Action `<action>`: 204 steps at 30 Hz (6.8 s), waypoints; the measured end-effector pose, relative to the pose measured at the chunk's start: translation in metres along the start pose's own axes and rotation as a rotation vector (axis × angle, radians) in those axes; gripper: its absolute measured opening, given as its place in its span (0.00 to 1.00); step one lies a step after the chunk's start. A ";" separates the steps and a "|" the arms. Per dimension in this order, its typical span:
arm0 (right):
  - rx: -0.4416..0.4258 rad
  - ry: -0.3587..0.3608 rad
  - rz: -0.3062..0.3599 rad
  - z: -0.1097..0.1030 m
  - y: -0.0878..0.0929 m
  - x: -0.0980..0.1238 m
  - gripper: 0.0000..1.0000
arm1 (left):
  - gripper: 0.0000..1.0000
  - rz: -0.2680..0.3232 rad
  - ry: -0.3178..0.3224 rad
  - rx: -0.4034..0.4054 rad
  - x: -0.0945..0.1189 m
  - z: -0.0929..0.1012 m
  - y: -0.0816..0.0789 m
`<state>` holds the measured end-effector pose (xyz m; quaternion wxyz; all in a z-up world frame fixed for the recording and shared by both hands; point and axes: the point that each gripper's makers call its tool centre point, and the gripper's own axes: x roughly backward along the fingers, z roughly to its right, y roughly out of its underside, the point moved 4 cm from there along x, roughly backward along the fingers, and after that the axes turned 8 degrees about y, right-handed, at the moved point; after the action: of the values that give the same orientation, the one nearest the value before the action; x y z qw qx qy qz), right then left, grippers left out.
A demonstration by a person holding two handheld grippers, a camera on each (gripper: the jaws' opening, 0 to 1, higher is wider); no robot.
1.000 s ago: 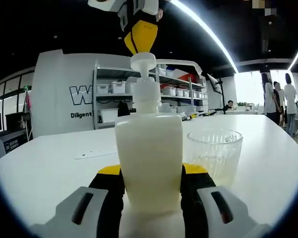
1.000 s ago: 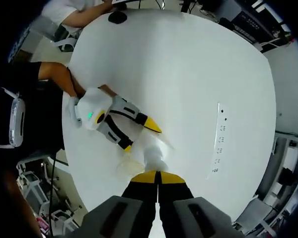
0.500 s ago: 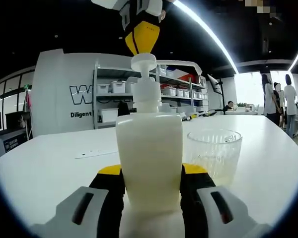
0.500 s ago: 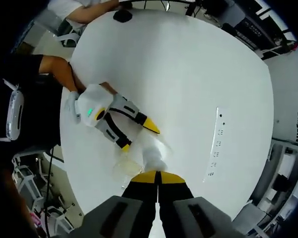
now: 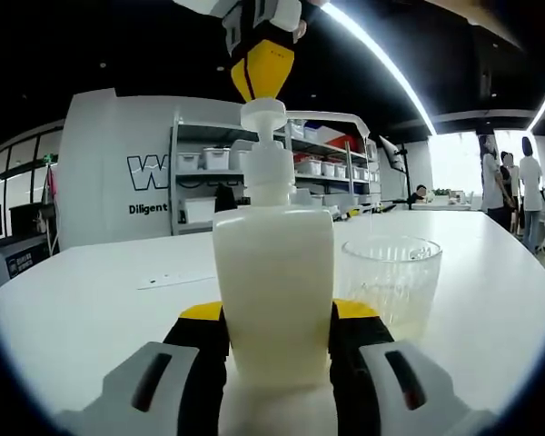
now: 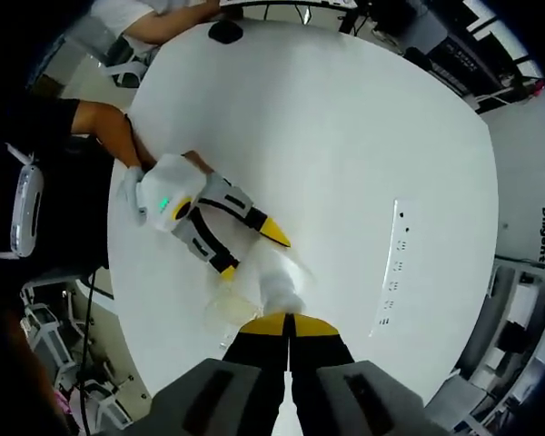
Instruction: Hold the bottle steady, press the pump all the way down and release, and repeat the specified number of times to dispense into the cup
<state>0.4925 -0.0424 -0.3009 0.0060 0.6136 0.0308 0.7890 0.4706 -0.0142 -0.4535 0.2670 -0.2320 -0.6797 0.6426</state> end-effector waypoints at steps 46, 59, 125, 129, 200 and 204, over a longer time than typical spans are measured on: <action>-0.042 0.032 0.005 -0.003 0.000 -0.003 0.00 | 0.41 -0.002 0.019 0.022 -0.003 -0.001 0.001; -0.053 0.032 0.001 -0.003 0.000 -0.003 0.00 | 0.40 -0.001 0.021 0.024 -0.002 -0.001 0.001; -0.115 0.002 0.029 -0.004 0.002 -0.007 0.00 | 0.40 -0.001 0.043 0.041 0.001 0.003 0.003; -0.113 0.003 0.027 -0.005 0.001 -0.008 0.00 | 0.40 0.000 0.042 0.042 0.003 0.005 0.003; -0.067 0.020 0.071 -0.004 0.004 -0.005 0.00 | 0.40 0.000 0.042 0.034 -0.003 -0.006 0.002; -0.066 0.025 0.102 -0.001 0.005 0.001 0.00 | 0.40 -0.001 0.042 0.031 -0.001 -0.004 0.002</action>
<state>0.4917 -0.0472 -0.2993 -0.0143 0.6041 -0.0266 0.7963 0.4740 -0.0121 -0.4552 0.2853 -0.2409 -0.6641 0.6477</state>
